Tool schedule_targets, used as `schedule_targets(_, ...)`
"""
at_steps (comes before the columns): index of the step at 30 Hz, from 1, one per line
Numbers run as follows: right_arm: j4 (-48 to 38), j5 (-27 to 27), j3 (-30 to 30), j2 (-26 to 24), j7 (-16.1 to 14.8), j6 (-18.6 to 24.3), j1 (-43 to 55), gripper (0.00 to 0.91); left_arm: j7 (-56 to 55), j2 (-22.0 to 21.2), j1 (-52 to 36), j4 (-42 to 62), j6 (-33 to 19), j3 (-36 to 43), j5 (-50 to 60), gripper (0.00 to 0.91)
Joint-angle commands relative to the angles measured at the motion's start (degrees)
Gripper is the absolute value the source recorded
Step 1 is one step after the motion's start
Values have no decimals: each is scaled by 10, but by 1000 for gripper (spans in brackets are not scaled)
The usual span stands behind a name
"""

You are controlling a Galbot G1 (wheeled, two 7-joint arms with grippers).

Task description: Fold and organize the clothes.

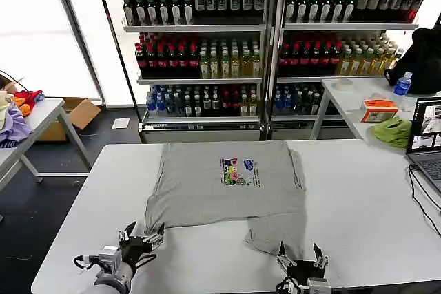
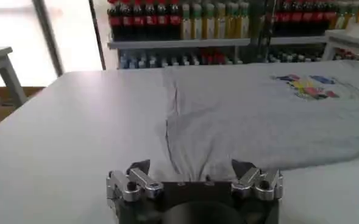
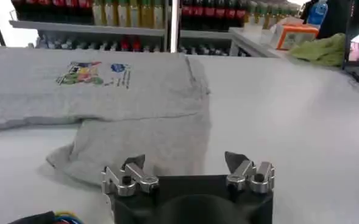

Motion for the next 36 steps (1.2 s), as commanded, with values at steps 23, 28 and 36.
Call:
schedule_targets(23,-21,1,-6,3,-13,18,-7,0,5,-1,13,-1,3,8,0,10)
schedule_targets(28,-29,50,-6,6,-4,40,-7,0,5,-1,11,-1,8,10,6,10)
schedule_targets(36,-45,70,-3,5,-1,51,0,0,9,0,8,4,8,14,8,10)
